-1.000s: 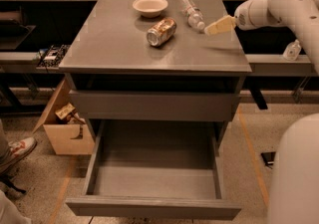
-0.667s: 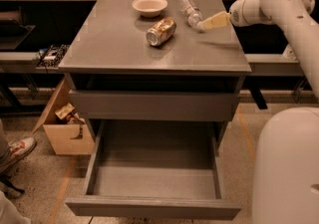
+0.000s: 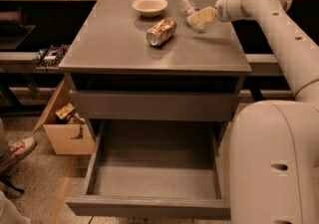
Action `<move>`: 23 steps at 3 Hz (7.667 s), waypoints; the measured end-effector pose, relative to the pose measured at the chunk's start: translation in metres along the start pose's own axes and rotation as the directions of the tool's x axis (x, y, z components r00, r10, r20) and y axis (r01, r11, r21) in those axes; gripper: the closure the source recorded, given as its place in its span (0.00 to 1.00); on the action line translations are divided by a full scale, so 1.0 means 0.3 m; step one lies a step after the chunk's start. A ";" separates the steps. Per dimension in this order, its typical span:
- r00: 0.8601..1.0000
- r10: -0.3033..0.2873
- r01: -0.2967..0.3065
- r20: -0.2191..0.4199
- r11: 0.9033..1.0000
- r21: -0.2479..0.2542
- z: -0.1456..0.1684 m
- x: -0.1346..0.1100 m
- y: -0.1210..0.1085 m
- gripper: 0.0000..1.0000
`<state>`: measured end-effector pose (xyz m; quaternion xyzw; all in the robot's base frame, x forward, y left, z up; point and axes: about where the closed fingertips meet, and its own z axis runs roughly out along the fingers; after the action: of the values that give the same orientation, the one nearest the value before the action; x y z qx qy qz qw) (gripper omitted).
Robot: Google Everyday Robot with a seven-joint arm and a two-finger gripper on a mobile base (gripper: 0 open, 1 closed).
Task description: Place water bottle into middle drawer
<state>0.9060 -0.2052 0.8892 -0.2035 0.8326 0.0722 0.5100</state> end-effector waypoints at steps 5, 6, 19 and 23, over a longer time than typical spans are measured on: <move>0.995 0.041 -0.041 -0.086 0.999 0.001 0.209 0.029 0.085 0.28; 0.995 0.055 -0.056 -0.084 0.998 -0.008 0.210 0.035 0.083 0.52; 0.978 -0.201 0.161 -0.049 0.890 -0.425 -0.716 0.405 0.457 1.00; 0.913 -0.396 0.238 -0.094 0.706 -0.667 -0.773 0.672 0.735 1.00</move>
Offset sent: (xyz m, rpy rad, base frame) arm 0.0451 0.0198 -0.0183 -0.0177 0.0785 -0.0626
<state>0.5448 -0.1349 0.8016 -0.5132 0.7622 0.2391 0.3139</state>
